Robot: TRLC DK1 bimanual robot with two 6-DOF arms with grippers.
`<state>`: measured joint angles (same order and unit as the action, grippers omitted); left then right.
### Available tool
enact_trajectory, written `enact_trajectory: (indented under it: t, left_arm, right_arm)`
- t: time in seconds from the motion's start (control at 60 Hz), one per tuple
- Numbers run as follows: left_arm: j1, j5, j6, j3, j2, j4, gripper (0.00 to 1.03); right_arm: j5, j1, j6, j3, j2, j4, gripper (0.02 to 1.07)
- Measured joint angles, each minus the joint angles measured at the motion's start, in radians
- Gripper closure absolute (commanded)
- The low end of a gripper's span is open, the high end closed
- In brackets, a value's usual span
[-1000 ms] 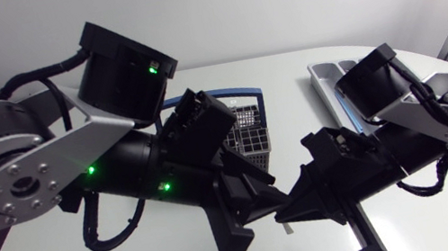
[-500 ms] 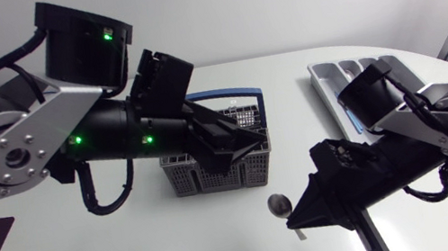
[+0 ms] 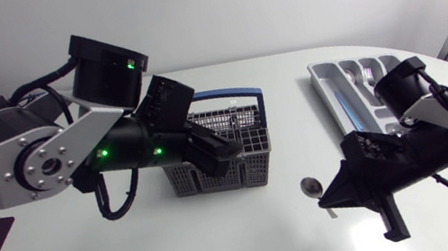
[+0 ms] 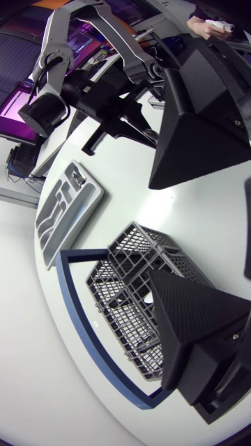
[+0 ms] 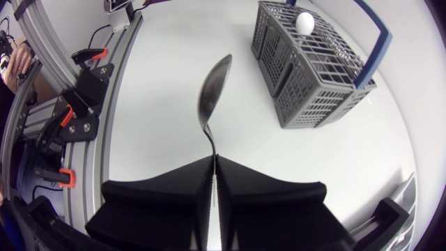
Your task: Unload the cutlery basket into the drawer organizer.
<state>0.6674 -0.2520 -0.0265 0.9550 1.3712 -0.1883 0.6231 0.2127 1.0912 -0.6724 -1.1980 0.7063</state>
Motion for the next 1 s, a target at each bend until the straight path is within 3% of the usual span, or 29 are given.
enact_trajectory:
  t: [0.267,0.633,1.0]
  left_arm:
    - [-0.044,0.050,-0.003,-0.018,0.000,0.006,0.23]
    - [-0.045,0.098,-0.003,-0.034,0.000,0.007,0.23]
    - [-0.045,0.109,0.005,-0.035,0.000,0.007,0.23]
  right_arm:
    - [-0.048,-0.237,0.233,-0.040,-0.017,0.092,1.02]
    - [-0.109,-0.513,0.492,-0.247,-0.221,0.127,1.02]
    - [-0.238,-0.683,0.619,-0.476,-0.519,-0.049,1.02]
